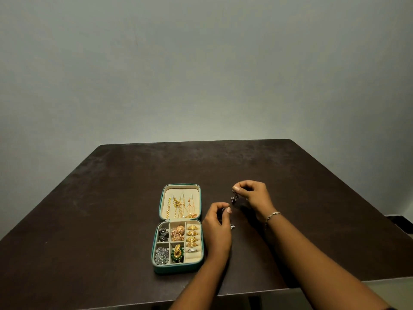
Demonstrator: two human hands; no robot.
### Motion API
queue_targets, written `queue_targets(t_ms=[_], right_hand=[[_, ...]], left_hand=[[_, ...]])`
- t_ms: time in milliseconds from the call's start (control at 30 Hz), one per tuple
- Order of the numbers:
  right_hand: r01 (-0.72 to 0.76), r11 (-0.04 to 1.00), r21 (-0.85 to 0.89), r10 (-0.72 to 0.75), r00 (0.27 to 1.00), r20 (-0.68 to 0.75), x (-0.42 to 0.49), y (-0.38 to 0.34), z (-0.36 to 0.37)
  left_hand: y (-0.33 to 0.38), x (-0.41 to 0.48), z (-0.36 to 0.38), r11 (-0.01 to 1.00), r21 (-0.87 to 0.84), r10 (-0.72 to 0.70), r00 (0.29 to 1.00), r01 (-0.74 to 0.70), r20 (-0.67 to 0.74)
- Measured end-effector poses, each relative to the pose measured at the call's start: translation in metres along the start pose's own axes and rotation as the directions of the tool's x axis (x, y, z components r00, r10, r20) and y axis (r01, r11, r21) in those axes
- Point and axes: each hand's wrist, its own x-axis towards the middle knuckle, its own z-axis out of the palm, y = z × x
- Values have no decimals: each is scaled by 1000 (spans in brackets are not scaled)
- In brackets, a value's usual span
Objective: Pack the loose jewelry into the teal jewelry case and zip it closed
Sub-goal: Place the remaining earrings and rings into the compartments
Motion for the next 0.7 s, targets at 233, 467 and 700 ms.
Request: queue_targets(t_ms=[233, 467, 700], right_hand=[[-216, 925, 312, 206, 976, 67, -32, -7, -12], [-236, 891, 388, 194, 970, 144, -53, -3, -12], [-184, 909, 375, 139, 980, 142, -61, 4, -8]], left_hand=[[0, 0, -1, 1000, -25, 13, 1000, -13, 1], [3, -1, -4, 997, -63, 42, 995, -37, 88], [4, -2, -6, 998, -57, 49, 990, -41, 136]])
